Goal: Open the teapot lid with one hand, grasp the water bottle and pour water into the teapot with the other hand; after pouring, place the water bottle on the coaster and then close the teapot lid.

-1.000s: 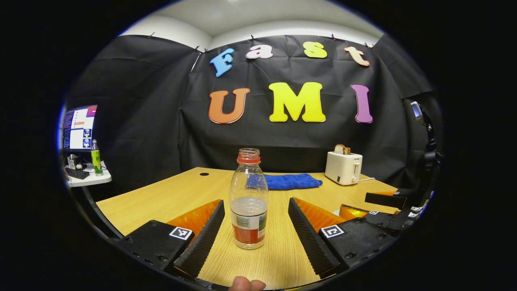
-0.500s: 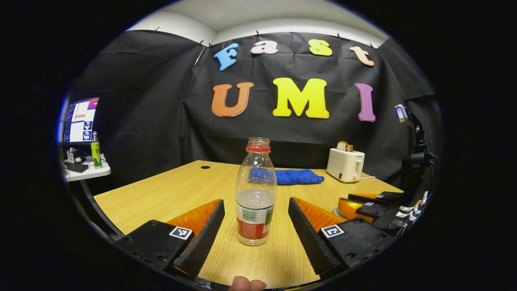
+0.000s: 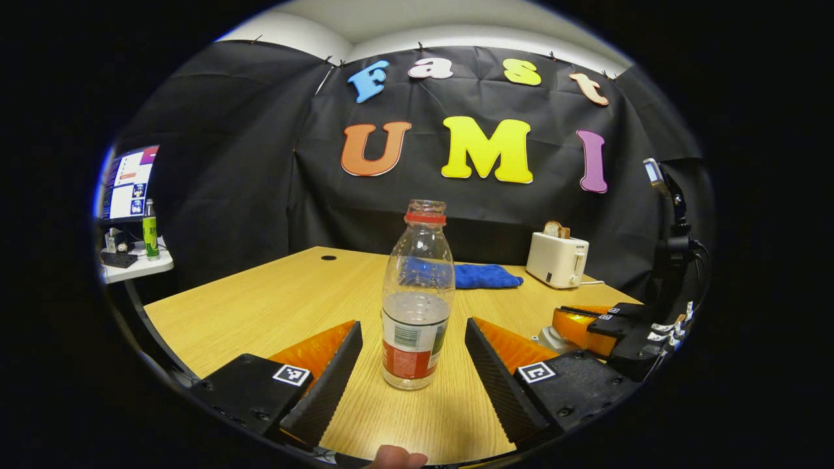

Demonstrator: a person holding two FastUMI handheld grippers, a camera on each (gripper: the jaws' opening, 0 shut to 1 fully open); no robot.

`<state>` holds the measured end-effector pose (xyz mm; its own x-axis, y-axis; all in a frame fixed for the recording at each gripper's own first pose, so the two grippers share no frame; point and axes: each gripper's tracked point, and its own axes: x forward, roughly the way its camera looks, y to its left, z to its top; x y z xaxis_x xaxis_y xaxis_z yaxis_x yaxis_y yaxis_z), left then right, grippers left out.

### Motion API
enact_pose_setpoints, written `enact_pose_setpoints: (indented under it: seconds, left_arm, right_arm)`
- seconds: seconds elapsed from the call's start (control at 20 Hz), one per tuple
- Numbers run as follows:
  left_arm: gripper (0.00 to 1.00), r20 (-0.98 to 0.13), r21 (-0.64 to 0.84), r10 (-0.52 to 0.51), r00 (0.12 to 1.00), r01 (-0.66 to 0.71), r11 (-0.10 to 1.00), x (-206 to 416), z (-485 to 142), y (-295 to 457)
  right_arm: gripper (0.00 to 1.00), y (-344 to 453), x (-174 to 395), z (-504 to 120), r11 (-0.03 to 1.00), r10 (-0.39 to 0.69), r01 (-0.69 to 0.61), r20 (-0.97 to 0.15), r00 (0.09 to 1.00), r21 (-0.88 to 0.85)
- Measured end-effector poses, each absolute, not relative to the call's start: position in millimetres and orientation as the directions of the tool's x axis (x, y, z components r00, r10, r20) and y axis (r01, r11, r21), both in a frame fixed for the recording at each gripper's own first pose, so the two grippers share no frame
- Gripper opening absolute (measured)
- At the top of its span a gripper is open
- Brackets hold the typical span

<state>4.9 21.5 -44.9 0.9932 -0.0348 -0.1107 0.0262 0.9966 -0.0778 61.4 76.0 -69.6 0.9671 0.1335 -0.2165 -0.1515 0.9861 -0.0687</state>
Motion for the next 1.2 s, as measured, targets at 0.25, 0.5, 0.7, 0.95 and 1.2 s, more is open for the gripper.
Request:
enact_pose_setpoints:
  seconds: [0.25,0.5,0.7,0.95,1.2]
  left_arm:
    - [1.00,-0.147,-0.077,-0.050,0.988,0.039,0.996,12.5,-60.4,20.6]
    - [1.00,-0.211,-0.066,-0.065,0.975,0.052,0.996,25.6,-83.1,17.9]
    - [0.95,-0.232,-0.063,-0.076,0.970,0.063,0.996,35.5,-88.1,14.7]
    - [0.78,-0.243,-0.038,-0.071,0.967,0.064,0.997,42.3,-88.6,14.7]
    - [0.73,-0.211,0.125,-0.037,0.977,0.064,0.990,47.0,-66.7,18.3]
  right_arm:
    - [0.00,73.9,58.4,-51.2,0.986,0.143,-0.156,-0.179,0.973,-0.064]
    - [0.00,64.9,46.6,-40.0,0.985,0.143,-0.156,-0.166,0.976,-0.068]
    - [0.00,52.7,35.0,-33.1,0.989,0.128,-0.138,-0.157,0.979,-0.056]
    - [0.00,31.1,29.4,-32.9,0.992,0.106,-0.115,-0.159,0.982,-0.048]
    - [0.00,9.9,26.5,-35.2,0.995,0.098,-0.103,-0.172,0.980,-0.018]
